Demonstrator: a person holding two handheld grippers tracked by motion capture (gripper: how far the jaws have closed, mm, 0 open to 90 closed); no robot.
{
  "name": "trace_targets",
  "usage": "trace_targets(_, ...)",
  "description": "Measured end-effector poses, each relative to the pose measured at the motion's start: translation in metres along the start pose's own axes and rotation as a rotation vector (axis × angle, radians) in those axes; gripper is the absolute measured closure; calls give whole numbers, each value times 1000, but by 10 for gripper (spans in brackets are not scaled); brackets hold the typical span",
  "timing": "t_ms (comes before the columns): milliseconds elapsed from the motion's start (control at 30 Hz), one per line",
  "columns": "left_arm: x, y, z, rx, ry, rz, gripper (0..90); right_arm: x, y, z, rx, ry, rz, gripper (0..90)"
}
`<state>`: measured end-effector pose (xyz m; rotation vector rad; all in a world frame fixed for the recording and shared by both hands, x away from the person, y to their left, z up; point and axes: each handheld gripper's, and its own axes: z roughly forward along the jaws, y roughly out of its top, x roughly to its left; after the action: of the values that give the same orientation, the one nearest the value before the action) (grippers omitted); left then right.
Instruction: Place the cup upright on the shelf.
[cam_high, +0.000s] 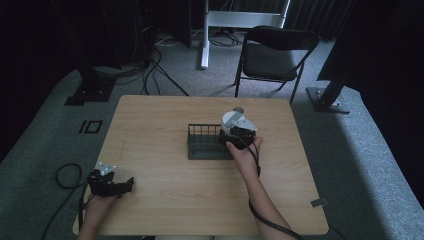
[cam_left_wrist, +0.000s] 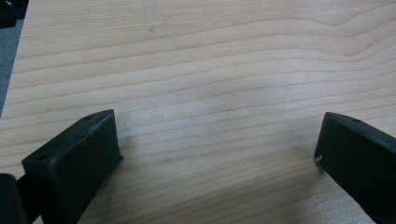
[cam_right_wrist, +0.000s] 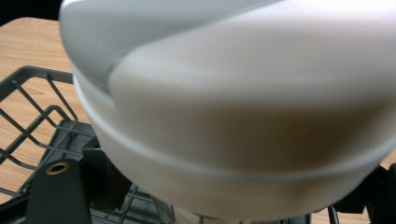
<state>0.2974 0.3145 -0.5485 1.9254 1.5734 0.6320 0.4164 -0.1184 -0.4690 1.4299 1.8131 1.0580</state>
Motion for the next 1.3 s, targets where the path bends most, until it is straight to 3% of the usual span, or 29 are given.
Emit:
trace_targets(100, 0, 0, 0, 0, 0, 0, 1, 2, 0, 1, 9, -26, -2, 184)
trace_targets(433, 0, 0, 0, 0, 0, 0, 1, 4, -5, 8, 40, -36, 19, 184)
trace_targets(867, 0, 0, 0, 0, 0, 0, 1, 10, -17, 6, -25, -89, 16, 183)
trace_targets(1067, 0, 0, 0, 0, 0, 0, 1, 9, -24, 7, -44, -84, -3, 173)
trace_targets(1133, 0, 0, 0, 0, 0, 0, 1, 7, -26, 7, -54, -76, 24, 157)
trace_targets(1300, 0, 0, 0, 0, 0, 0, 1, 6, -27, 7, -72, -64, 21, 129)
